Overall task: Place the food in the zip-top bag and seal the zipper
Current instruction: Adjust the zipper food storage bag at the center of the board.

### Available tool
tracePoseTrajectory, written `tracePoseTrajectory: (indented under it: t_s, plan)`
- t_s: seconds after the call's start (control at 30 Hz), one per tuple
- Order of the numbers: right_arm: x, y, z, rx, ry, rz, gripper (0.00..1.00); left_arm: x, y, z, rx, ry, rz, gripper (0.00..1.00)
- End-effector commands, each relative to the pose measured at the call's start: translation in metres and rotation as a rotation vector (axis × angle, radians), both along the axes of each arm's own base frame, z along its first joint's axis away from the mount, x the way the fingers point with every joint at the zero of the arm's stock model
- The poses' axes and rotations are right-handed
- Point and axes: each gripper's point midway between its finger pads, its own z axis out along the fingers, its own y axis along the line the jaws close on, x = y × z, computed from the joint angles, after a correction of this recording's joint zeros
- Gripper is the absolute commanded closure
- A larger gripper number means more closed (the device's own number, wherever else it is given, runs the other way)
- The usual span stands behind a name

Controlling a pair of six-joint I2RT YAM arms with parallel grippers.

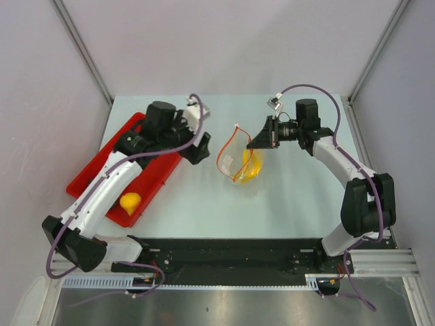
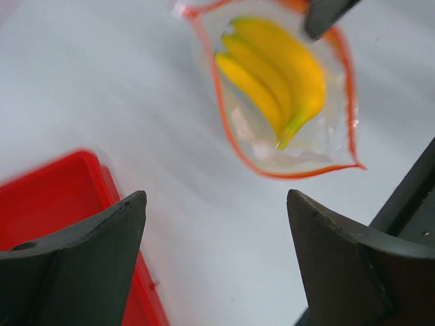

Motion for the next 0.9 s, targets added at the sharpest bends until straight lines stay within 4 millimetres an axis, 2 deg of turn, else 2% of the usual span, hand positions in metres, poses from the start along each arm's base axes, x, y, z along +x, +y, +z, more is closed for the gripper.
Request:
tracePoseTrajectory:
  t_s: [0.0, 0.13, 0.27, 0.33, 0.43, 0.5, 0.57, 0.6, 0.63, 0.67, 0.7, 0.73, 0.8, 0.87]
  plan:
    - [-0.003, 0.003, 0.023, 0.039, -0.061, 0.045, 1.0, -0.004, 0.018, -0.04, -0.174, 0.292, 0.129, 0.13]
    - [-0.004, 0.005, 0.025, 0.044, -0.068, 0.05, 1.0, -0.003, -0.005, -0.041, -0.29, 0.344, 0.08, 0.01]
    - [-0.004, 0.006, 0.027, 0.044, -0.077, 0.046, 1.0, 0.007, -0.014, -0.057, -0.311, 0.391, 0.105, 0.01]
    - [-0.005, 0.006, 0.028, 0.045, -0.071, 0.05, 1.0, 0.015, -0.017, -0.069, -0.298, 0.407, 0.125, 0.08]
    - [-0.007, 0.006, 0.031, 0.045, -0.079, 0.048, 1.0, 0.015, -0.025, -0.089, -0.263, 0.453, 0.125, 0.21]
    - [-0.009, 0.008, 0.035, 0.053, -0.083, 0.052, 1.0, 0.013, -0.031, -0.091, -0.247, 0.462, 0.104, 0.33]
    - [-0.01, 0.009, 0.04, 0.063, -0.086, 0.052, 1.0, 0.007, -0.036, -0.094, -0.222, 0.475, 0.083, 0.38]
    - [-0.01, 0.01, 0.042, 0.067, -0.087, 0.054, 1.0, 0.004, -0.036, -0.094, -0.22, 0.481, 0.078, 0.5]
    - [-0.012, 0.011, 0.044, 0.071, -0.087, 0.057, 1.0, 0.002, -0.038, -0.093, -0.22, 0.485, 0.06, 0.59]
    - [-0.013, 0.01, 0.048, 0.077, -0.085, 0.054, 1.0, -0.001, -0.039, -0.089, -0.22, 0.49, 0.044, 0.86]
    - [-0.014, 0.01, 0.05, 0.08, -0.086, 0.055, 1.0, -0.009, -0.034, -0.089, -0.196, 0.521, 0.041, 1.0]
    - [-0.012, 0.006, 0.054, 0.08, -0.086, 0.036, 1.0, -0.009, -0.035, -0.069, -0.193, 0.477, 0.004, 1.0]
    - [-0.016, -0.002, 0.064, 0.075, -0.068, -0.008, 1.0, -0.019, -0.027, -0.036, -0.207, 0.424, -0.016, 1.0]
    - [-0.018, -0.01, 0.065, 0.05, -0.04, -0.057, 1.0, -0.033, -0.026, 0.004, -0.252, 0.349, -0.068, 1.0]
